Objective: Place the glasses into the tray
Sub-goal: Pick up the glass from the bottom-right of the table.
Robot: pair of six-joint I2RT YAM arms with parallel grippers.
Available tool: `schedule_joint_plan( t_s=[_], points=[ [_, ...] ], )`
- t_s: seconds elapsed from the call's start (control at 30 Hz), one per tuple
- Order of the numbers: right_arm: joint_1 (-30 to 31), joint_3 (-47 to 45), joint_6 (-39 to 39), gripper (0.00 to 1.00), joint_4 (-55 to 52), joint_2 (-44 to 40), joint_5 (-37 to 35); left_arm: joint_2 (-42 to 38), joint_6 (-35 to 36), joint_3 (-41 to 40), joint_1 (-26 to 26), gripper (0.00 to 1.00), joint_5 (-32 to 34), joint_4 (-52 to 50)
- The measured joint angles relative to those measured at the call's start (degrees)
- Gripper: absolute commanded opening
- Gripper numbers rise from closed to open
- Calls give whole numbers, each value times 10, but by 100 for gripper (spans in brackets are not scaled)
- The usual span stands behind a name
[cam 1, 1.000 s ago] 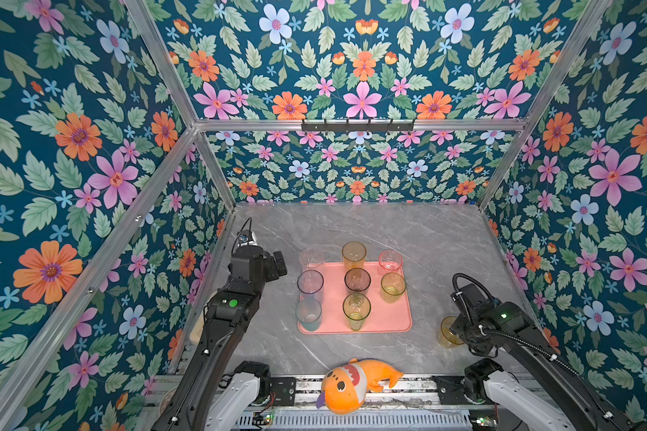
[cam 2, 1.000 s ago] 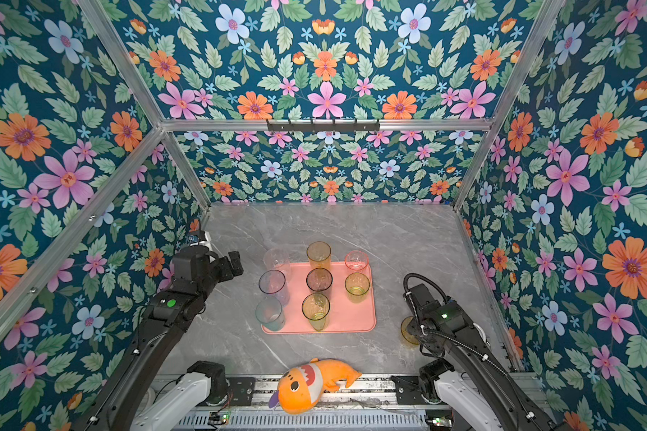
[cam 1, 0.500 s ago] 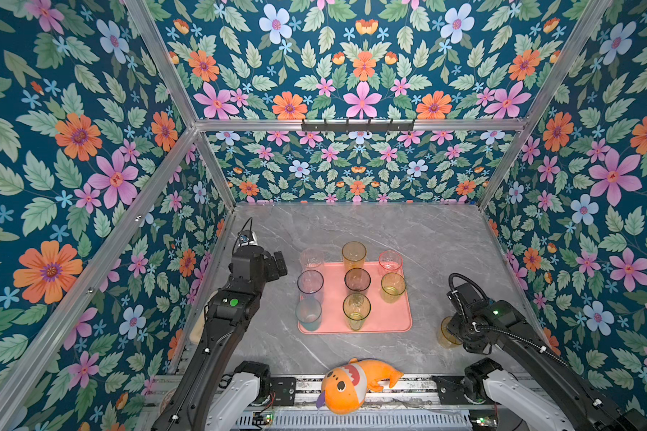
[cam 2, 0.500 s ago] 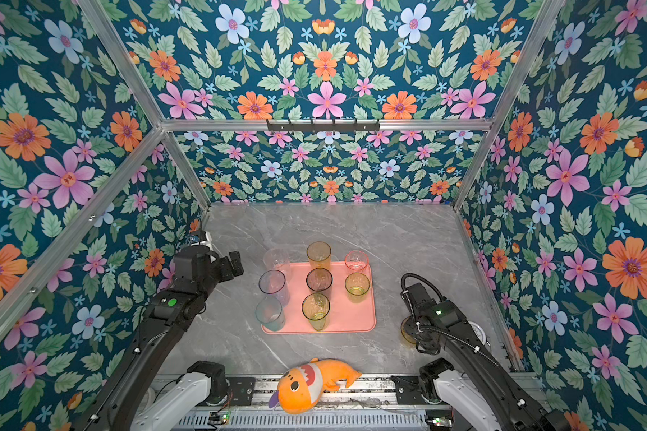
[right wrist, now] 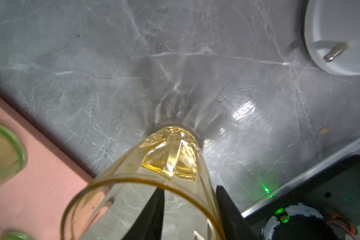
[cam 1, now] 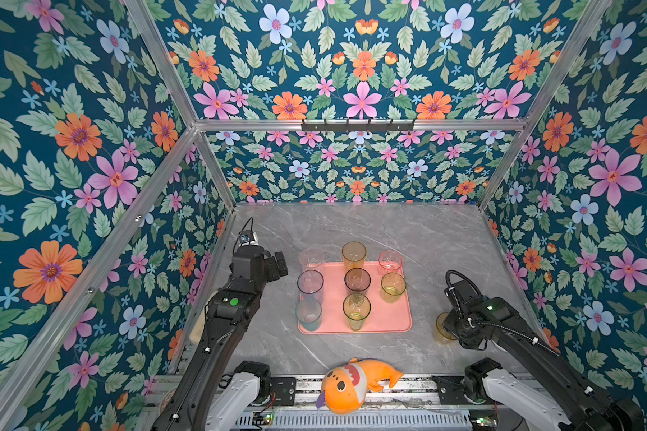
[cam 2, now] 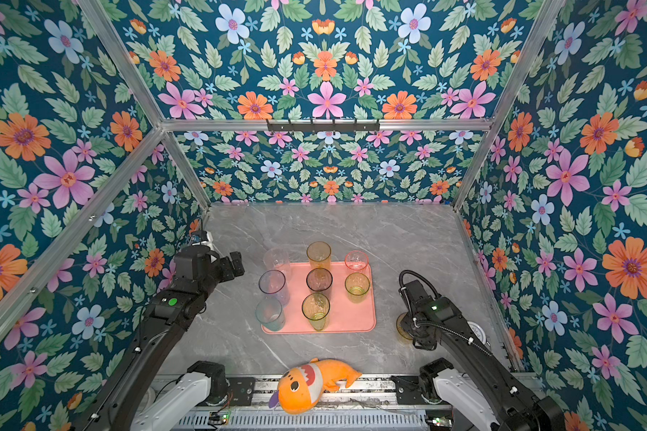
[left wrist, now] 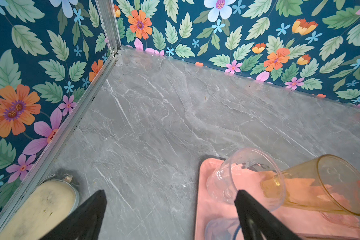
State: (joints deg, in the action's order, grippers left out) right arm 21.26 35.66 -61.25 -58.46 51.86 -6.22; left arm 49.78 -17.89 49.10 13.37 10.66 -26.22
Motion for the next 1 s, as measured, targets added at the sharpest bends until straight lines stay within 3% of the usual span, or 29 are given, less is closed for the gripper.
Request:
schedule_joint_plan(
  t_s=[0.73, 1.0],
  points=[
    [0, 6, 28, 24, 39, 23, 0, -9, 0, -2, 0, 99, 0, -4],
    [0, 13, 45, 11, 43, 35, -2, -8, 0, -2, 0, 99, 0, -5]
  ],
)
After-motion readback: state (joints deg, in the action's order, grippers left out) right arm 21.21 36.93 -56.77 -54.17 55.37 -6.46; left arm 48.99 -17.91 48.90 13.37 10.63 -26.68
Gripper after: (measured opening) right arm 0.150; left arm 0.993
